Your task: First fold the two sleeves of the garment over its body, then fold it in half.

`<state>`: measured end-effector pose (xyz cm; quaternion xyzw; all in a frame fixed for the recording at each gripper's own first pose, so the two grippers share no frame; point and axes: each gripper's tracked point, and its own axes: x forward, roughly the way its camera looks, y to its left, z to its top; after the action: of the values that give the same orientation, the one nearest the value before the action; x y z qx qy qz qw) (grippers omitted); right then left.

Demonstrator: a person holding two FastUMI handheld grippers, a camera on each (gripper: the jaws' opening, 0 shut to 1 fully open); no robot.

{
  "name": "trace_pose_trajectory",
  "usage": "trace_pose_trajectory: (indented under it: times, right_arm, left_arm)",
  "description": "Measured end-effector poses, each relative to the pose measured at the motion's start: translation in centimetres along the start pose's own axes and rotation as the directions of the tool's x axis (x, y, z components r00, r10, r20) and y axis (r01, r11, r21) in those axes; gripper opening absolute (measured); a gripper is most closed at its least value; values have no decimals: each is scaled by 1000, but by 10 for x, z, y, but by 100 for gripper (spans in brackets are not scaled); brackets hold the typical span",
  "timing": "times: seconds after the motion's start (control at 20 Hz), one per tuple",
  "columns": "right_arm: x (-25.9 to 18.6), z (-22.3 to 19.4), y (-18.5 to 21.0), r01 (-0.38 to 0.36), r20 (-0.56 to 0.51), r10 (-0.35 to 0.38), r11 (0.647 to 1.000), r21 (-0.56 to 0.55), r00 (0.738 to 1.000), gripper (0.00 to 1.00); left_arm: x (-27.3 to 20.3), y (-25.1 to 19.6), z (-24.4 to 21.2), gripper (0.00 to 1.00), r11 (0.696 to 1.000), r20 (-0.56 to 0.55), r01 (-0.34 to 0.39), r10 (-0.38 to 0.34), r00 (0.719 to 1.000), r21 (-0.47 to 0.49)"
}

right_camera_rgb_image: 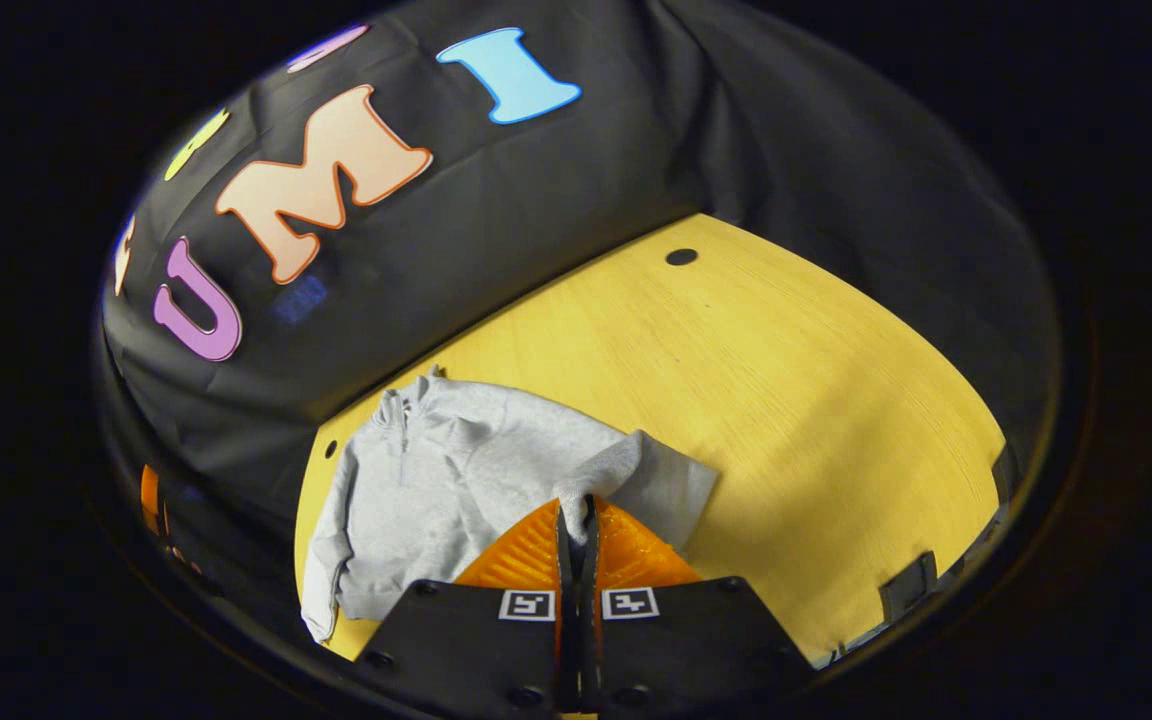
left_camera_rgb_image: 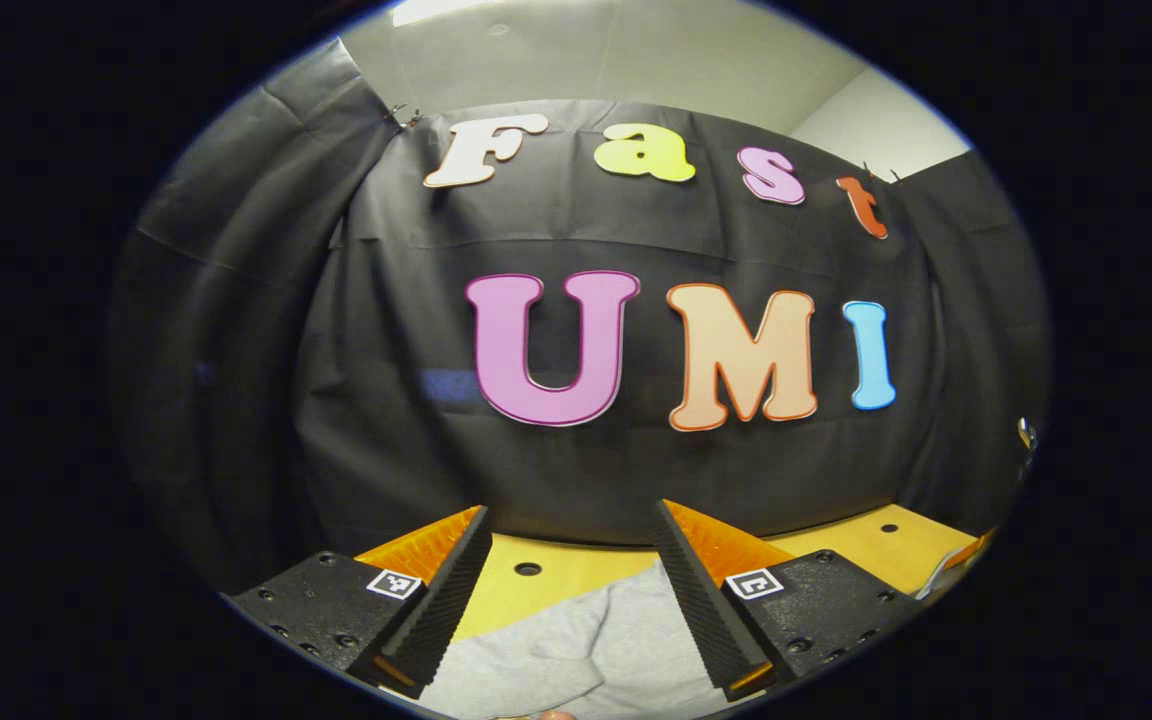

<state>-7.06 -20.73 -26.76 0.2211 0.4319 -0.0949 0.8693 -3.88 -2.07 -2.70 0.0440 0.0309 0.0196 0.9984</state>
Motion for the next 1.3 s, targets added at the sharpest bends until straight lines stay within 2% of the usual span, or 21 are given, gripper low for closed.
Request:
trace_pose_trajectory:
  times: [0.65, 0.95, 1.3]
  right_arm:
    - [64, 12, 147, -159, -42, 156, 984, -79, 987, 3]
    - [85, -5, 220, -230, -76, 222, 965, -128, 972, 3]
    - [107, -44, 292, -289, -139, 267, 940, -181, 954, 3]
  left_arm:
    - [-17, 110, -2, 92, 979, -9, -199, 199, 980, 43]
    - [-31, 153, -5, 93, 960, -7, -276, 277, 961, 41]
    - [-54, 205, -15, 94, 933, -24, -358, 359, 933, 36]
